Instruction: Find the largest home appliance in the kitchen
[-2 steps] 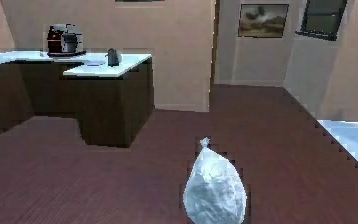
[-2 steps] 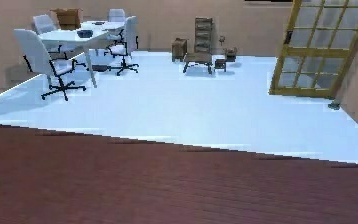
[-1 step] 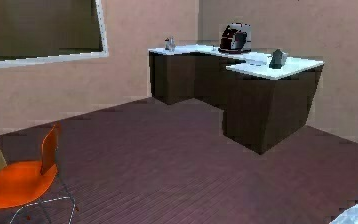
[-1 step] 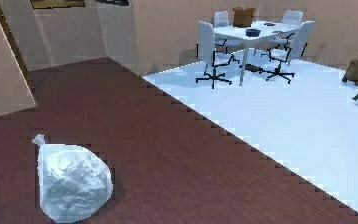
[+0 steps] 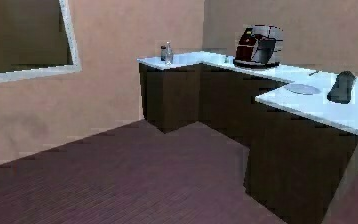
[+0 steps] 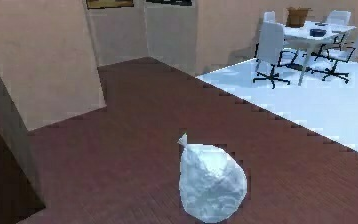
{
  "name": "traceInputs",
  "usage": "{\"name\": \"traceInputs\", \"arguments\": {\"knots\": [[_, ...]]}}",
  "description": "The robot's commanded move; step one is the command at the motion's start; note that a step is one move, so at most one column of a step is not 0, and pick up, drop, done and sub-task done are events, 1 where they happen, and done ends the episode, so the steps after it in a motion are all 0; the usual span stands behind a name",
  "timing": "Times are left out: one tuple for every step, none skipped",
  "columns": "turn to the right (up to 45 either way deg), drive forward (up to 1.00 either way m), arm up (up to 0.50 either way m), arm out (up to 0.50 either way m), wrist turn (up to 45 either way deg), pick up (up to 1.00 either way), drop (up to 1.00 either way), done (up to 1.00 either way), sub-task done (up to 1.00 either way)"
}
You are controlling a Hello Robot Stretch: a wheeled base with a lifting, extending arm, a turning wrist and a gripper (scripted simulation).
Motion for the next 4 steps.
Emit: {"name": "traceInputs", "arguments": {"knots": [[0.0, 1.00, 0.00, 0.00, 0.0, 0.00, 0.00, 0.00, 0.00], [-24.0, 0.00, 0.00, 0.00, 0.0, 0.00, 0.00, 0.00, 0.00], [0.0, 0.10, 0.00, 0.00, 0.0, 0.00, 0.00, 0.00, 0.00], [45.0, 0.00, 0.00, 0.00, 0.0, 0.00, 0.00, 0.00, 0.00]]}}
